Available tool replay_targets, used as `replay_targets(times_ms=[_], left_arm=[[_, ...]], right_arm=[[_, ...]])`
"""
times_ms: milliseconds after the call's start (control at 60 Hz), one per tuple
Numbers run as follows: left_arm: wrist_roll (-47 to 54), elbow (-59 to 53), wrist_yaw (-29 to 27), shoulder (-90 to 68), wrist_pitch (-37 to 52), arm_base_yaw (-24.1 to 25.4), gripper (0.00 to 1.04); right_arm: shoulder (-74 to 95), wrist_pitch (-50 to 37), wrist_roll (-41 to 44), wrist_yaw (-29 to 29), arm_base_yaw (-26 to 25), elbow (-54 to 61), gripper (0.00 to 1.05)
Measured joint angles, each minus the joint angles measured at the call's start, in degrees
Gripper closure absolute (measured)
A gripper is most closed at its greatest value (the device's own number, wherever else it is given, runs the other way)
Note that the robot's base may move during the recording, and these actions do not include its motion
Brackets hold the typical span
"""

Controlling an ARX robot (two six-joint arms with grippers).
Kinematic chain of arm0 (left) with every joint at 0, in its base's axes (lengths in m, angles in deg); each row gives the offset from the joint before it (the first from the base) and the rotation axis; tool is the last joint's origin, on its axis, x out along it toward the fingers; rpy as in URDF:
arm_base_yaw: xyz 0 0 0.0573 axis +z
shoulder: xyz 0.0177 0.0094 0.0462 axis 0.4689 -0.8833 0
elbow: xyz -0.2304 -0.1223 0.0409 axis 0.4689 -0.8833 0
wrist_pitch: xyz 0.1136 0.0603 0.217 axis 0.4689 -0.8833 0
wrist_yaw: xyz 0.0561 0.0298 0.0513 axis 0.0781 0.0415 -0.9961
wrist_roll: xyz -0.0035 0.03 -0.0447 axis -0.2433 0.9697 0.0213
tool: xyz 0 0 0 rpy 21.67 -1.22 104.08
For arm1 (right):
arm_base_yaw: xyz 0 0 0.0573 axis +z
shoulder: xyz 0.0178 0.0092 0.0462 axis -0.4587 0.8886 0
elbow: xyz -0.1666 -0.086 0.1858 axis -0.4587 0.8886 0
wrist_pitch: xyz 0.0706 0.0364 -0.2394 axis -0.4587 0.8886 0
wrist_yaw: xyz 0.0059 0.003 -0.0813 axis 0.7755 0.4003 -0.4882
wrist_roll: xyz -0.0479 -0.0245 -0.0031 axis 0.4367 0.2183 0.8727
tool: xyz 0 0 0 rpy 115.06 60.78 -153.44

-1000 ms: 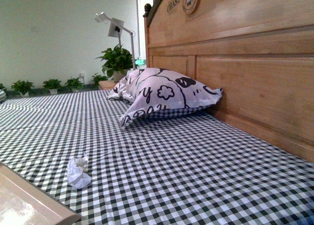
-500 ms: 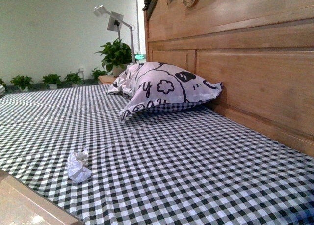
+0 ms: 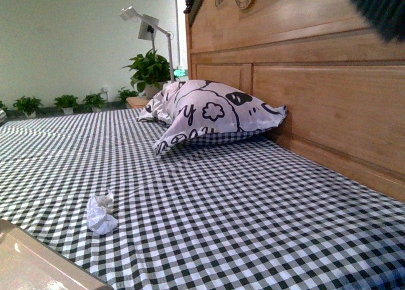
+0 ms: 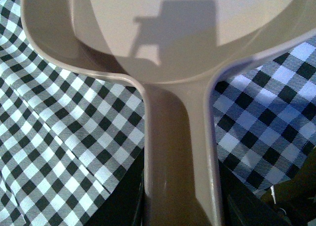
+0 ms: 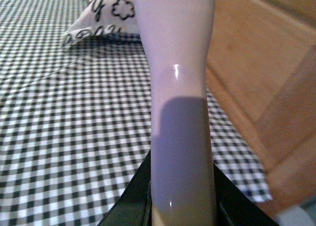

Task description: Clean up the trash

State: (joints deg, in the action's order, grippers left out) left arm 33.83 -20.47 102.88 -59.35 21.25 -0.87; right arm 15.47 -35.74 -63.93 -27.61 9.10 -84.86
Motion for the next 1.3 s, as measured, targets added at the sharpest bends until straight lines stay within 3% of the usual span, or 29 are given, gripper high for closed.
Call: replay_targets(times_ms=[117,250,550,1050,1300], left_arm=[[0.0,0.0,0.0,0.0,0.0,0.0,0.79],[0.0,0.0,0.0,0.0,0.0,0.0,0.79],[0.0,0.0,0.0,0.0,0.0,0.0,0.79],[0.0,0.0,0.0,0.0,0.0,-0.1,0.79],[0.0,0.0,0.0,0.0,0.0,-0.1,0.79]], right_arm=[[13.2,-2.8,-0.5,7.6,-1.6,-8.0,0.86],[27.8,-2.0,-0.4,11.9,-2.0,-17.8,0.86],[52.0,1.8,2.5,13.2,0.8,-37.6,0.86],[72.5,13.0,7.6,16.2,4.2,-61.4,0.86],[76.7,19.0,10.6,17.9,5.5,-65.4,0.86]])
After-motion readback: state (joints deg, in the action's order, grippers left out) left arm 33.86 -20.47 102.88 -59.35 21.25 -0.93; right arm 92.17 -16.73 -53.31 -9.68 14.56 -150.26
